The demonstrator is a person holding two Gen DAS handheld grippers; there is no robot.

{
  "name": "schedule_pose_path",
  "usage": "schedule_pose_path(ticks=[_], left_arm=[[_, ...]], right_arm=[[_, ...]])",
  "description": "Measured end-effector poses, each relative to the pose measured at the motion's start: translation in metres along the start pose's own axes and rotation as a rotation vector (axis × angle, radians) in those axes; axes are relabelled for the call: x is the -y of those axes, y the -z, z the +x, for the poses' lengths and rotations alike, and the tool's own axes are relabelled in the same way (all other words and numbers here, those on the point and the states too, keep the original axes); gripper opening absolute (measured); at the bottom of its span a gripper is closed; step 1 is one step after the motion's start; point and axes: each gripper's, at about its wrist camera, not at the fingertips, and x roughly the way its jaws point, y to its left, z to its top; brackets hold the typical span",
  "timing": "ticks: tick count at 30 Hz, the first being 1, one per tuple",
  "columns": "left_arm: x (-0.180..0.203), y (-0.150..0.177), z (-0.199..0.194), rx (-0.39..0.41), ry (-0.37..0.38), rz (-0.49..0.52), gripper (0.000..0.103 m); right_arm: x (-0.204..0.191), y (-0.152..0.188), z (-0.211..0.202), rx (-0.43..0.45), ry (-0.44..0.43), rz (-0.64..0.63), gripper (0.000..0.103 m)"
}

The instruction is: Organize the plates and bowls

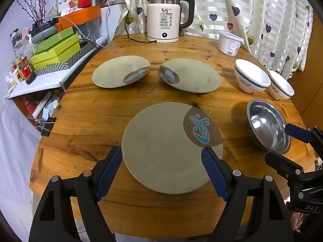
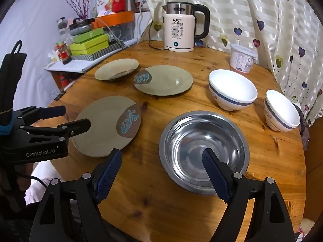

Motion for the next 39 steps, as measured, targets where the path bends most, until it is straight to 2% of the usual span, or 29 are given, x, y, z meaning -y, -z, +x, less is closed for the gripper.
schedule_pose_path(ticks=[20, 30, 39], left_arm=[[0.0028, 0.0022, -0.0052, 0.006, -0.008, 0.03, 0.081], [-0.0035, 0.0047, -0.0039, -0.007, 0.001, 0.006, 0.081], [-0.0057, 0.0057, -0.0068, 0.003, -0.025, 0.015, 0.081]], right_arm=[[-0.0016, -0.0021, -0.0041, 0.009, 0.006, -0.003, 0.083], [-0.0036, -0.0042, -0.0074, 0.031, 0.005, -0.004, 0.083], [-0.0051, -0.0041, -0.0093, 0.043, 0.007, -0.009, 0.083]])
